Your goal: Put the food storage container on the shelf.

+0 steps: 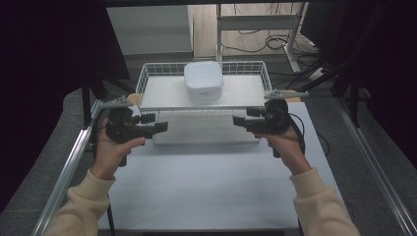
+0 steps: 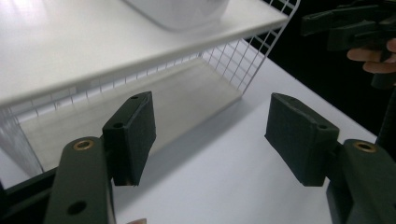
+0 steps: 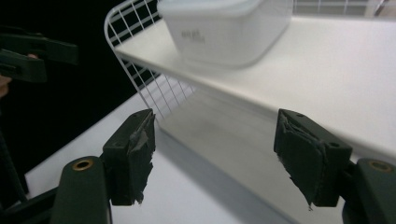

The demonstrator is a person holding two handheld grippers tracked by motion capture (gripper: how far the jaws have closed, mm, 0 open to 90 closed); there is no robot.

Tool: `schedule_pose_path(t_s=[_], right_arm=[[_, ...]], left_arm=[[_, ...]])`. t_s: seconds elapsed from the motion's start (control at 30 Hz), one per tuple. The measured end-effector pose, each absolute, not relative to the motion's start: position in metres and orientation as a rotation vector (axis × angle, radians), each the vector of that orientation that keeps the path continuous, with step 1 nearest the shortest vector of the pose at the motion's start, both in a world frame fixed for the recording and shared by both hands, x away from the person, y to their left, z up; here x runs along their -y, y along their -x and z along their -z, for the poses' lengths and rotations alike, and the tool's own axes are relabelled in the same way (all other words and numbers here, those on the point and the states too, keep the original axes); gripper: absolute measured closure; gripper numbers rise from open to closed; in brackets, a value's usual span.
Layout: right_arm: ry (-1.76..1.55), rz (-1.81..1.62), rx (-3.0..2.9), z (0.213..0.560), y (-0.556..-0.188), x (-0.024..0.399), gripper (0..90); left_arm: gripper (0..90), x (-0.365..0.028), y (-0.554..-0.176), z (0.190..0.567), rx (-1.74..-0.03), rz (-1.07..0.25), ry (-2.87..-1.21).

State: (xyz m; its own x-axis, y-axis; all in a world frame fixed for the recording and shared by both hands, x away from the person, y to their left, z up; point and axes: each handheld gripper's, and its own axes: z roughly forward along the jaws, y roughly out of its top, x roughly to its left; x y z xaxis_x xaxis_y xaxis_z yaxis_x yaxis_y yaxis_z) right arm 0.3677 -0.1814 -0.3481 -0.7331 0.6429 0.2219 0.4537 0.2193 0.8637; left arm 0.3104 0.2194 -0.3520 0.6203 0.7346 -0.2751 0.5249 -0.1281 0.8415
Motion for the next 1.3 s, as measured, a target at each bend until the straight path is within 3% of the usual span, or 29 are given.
schedule_pose_path(t_s=[0.57,0.97,1.3], right_arm=[[-1.038,-1.399,-2.318,0.435,-0.298,0.216,26.2],[-1.104,-1.319,-2.368,0.482,-0.283,0.232,25.7],[-1.094,-1.314,-2.354,0.484,-0.283,0.231,25.4]], left_arm=[[28.9,-0.219,-0.264,0.447,-1.122,-0.191,-1.872],[27.9,-0.214,-0.252,0.495,-1.199,-0.148,-1.945],[27.5,-0.214,-0.25,0.492,-1.189,-0.193,-1.926]])
